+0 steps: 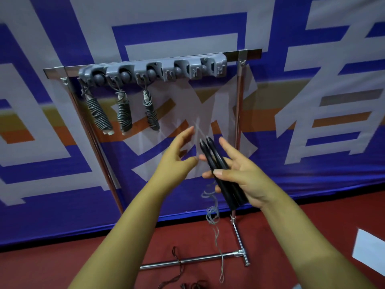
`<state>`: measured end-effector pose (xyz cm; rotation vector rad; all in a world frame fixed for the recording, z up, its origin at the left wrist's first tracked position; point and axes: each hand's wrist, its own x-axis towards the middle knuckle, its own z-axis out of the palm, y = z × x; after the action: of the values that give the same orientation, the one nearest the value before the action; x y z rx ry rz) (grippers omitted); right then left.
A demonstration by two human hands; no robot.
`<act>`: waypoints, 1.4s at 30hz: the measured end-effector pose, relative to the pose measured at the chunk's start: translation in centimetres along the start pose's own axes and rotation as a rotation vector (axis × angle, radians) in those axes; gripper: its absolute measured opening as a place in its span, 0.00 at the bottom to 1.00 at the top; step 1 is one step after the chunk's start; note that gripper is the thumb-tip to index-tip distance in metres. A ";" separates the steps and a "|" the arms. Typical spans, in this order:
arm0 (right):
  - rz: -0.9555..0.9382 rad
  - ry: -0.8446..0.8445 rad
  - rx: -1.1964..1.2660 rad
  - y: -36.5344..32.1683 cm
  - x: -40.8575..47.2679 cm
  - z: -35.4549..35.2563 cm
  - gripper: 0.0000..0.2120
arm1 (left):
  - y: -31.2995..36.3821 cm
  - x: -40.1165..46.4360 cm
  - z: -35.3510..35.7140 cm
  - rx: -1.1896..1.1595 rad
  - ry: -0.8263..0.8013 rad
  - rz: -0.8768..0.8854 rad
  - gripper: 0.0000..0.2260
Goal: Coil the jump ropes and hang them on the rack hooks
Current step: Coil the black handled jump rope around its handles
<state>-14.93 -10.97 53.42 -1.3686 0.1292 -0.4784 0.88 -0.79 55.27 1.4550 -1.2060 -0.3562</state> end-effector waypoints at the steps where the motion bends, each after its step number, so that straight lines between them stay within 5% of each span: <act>1: 0.003 -0.014 -0.003 -0.1 0.0 0.1 0.37 | 0.1 0.4 0.0 -0.005 -0.065 -0.027 0.30; 7: 0.033 -0.045 -0.081 -0.1 -0.1 0.0 0.28 | 1.0 2.1 -0.3 0.067 -0.148 -0.084 0.12; 11: 0.083 -0.034 -0.061 0.7 0.0 0.2 0.23 | 1.5 2.7 -0.2 0.219 -0.204 -0.101 0.11; 18: 0.210 -0.138 0.079 2.0 -0.1 1.0 0.14 | 2.3 2.7 0.1 0.140 -0.230 -0.149 0.10; 24: 0.233 -0.222 0.130 2.5 -0.4 0.4 0.22 | 1.9 2.6 -0.7 -0.020 -0.228 -0.196 0.11; 29: 0.258 -0.293 0.215 2.2 -0.1 0.6 0.20 | 2.9 2.5 0.1 0.130 -0.327 -0.131 0.12; 34: 0.284 -0.207 0.231 1.3 0.1 1.0 0.06 | 3.4 3.0 0.6 0.337 -0.258 0.028 0.10; 39: 0.278 0.062 -0.236 1.1 0.6 0.0 0.04 | 2.6 3.0 -0.3 0.769 -0.187 0.271 0.07; 42: 0.249 0.226 -0.433 1.5 1.3 -0.4 0.05 | 2.8 2.7 0.1 0.788 -0.260 0.155 0.08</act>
<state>-13.51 -11.68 52.16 -1.6890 0.6109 -0.4066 0.60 -2.50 58.74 1.9985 -1.7762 0.0630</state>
